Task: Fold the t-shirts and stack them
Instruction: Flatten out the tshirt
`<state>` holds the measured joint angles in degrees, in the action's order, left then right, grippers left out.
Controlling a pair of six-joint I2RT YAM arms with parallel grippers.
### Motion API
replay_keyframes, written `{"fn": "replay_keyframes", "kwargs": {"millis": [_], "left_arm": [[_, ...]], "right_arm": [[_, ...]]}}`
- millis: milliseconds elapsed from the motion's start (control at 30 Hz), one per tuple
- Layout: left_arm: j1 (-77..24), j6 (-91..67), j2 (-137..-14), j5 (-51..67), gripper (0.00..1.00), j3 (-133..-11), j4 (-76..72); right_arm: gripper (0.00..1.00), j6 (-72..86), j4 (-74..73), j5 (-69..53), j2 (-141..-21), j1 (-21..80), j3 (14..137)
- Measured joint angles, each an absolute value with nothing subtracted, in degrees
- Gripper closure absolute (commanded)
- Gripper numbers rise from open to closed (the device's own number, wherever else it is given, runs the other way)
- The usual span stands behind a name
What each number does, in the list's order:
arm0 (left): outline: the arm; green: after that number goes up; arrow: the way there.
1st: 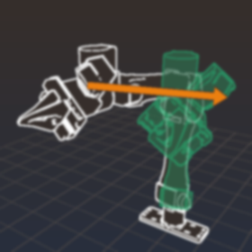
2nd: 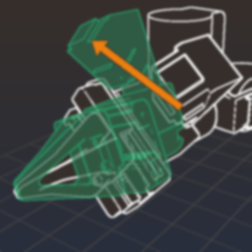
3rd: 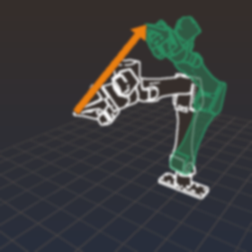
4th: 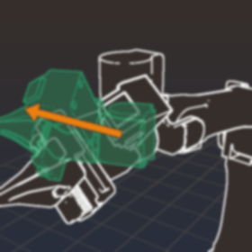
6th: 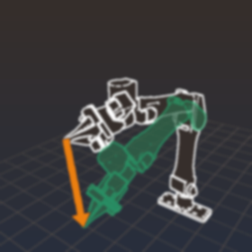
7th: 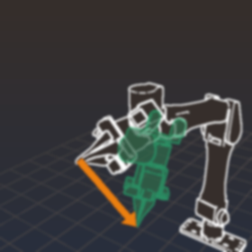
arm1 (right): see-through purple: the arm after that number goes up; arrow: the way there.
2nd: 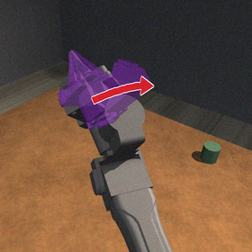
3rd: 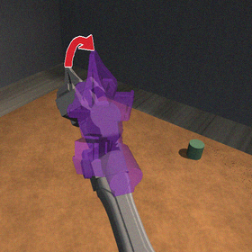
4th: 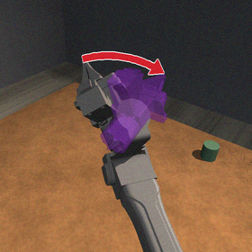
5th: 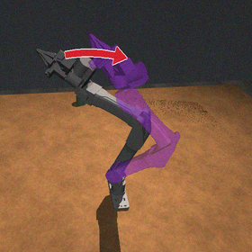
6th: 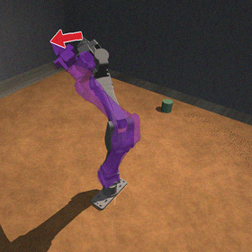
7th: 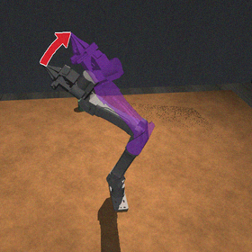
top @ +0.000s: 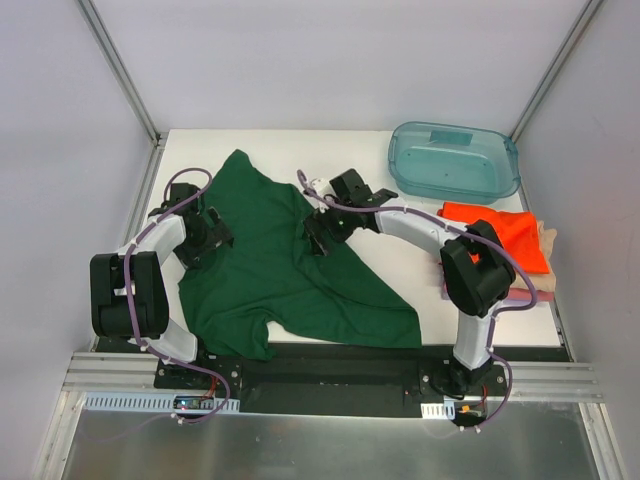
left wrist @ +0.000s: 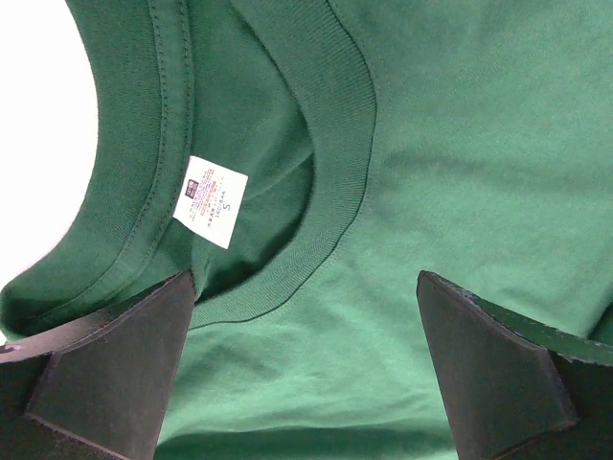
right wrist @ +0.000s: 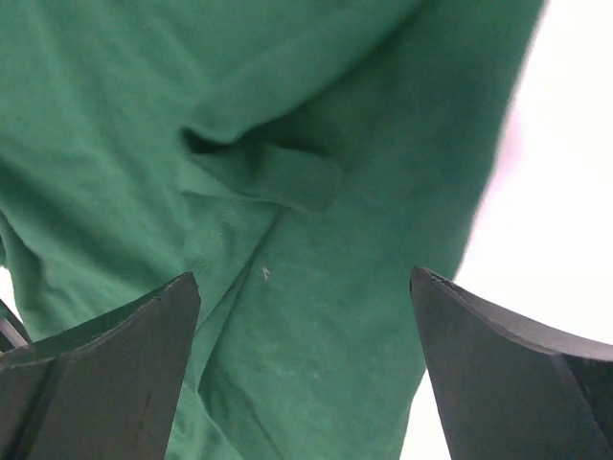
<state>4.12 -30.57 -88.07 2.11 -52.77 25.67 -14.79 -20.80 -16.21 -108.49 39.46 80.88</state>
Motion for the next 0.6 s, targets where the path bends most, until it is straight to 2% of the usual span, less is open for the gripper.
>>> {"fn": "replay_keyframes", "kwargs": {"millis": [200, 333, 600], "left_arm": [[4.1, -30.5, -88.1, 2.5, 0.01, -52.8, 25.6], [4.1, -30.5, -88.8, 2.6, 0.01, -52.8, 25.5], [4.1, -30.4, -89.4, 2.5, 0.01, -52.8, 25.4]], "right_arm": [[0.09, -35.5, -20.8, -22.3, -110.2, 41.1, 82.3], [0.12, -42.7, -23.6, -23.6, -115.3, 41.1, 88.1], [0.41, -48.2, -30.6, -26.2, -123.6, 41.1, 98.4]]}}
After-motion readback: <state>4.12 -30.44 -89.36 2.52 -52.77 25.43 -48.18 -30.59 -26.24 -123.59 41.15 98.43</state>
